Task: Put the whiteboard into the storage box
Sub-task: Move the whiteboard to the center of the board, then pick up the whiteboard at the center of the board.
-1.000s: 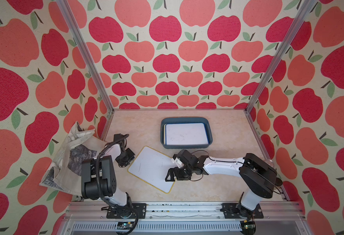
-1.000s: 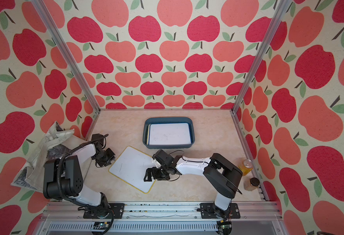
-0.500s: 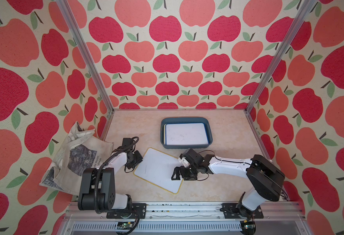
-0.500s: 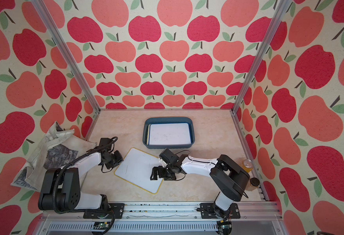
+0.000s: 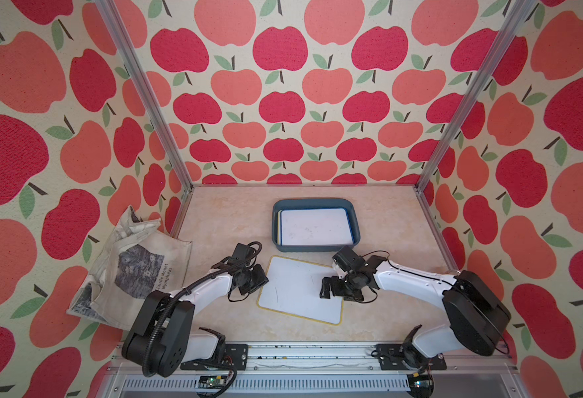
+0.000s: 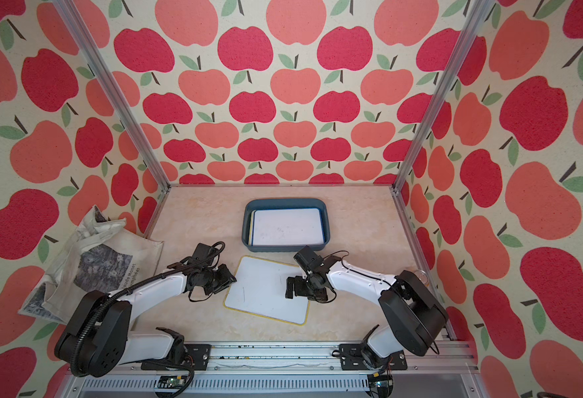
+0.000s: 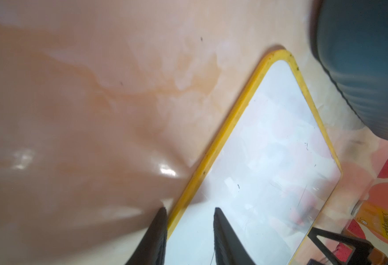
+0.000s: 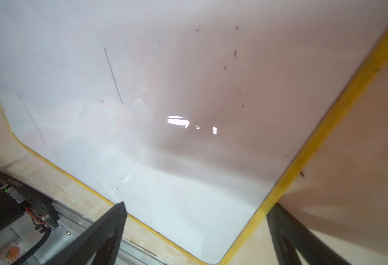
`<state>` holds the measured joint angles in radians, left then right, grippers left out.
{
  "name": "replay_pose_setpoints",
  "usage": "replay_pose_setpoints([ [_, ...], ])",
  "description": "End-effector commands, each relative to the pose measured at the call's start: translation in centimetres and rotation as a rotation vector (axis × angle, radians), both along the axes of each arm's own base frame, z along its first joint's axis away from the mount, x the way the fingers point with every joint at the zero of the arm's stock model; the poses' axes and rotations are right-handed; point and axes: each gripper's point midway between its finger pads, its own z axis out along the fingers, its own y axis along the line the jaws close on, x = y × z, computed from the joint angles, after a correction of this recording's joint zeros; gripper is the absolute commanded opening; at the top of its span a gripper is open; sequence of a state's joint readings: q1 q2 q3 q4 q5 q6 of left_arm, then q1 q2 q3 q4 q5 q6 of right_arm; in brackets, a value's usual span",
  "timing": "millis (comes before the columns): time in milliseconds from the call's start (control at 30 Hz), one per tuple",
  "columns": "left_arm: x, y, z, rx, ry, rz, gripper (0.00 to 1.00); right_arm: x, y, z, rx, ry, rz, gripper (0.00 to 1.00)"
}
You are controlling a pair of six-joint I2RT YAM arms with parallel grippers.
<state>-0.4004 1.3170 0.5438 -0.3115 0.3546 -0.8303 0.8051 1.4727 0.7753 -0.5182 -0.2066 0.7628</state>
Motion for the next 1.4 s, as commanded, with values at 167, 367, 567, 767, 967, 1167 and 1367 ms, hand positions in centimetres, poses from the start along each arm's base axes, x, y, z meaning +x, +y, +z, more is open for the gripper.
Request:
replay_pose_setpoints([
  [167, -7.9, 0.3, -1.8, 0.012, 0.312, -0.066, 0.38, 1.6, 1.0, 0.5, 0.096, -0.052, 0.041, 0.99],
  [367, -6.6, 2.9, -1.0, 0.175, 0.291, -0.054, 0.41, 0.9, -0.6, 0.1, 0.056, -0.056, 0.028, 0.99],
  [567, -6.2, 4.2, 0.3, 0.268, 0.240, -0.044, 0.46, -0.1, -3.1, -0.5, -0.023, -0.062, 0.037, 0.99],
  [767, -6.7, 3.0, -0.6, 0.239, 0.254, -0.110, 0.48, -1.0, -3.3, -1.1, -0.009, -0.036, 0.029, 0.99],
  [967, -6.5, 0.6, -1.4, 0.257, 0.260, -0.268, 0.48, -1.7, -3.3, -1.7, 0.024, -0.016, 0.005, 0.99],
  [1167, -6.7, -2.8, -2.6, 0.180, 0.282, -0.395, 0.49, -2.3, -2.5, -2.2, 0.037, -0.008, 0.013, 0.99],
  [1367, -6.1, -5.7, -1.0, -0.011, 0.217, -0.467, 0.47, -3.3, -1.9, -3.1, 0.044, 0.010, 0.025, 0.99],
])
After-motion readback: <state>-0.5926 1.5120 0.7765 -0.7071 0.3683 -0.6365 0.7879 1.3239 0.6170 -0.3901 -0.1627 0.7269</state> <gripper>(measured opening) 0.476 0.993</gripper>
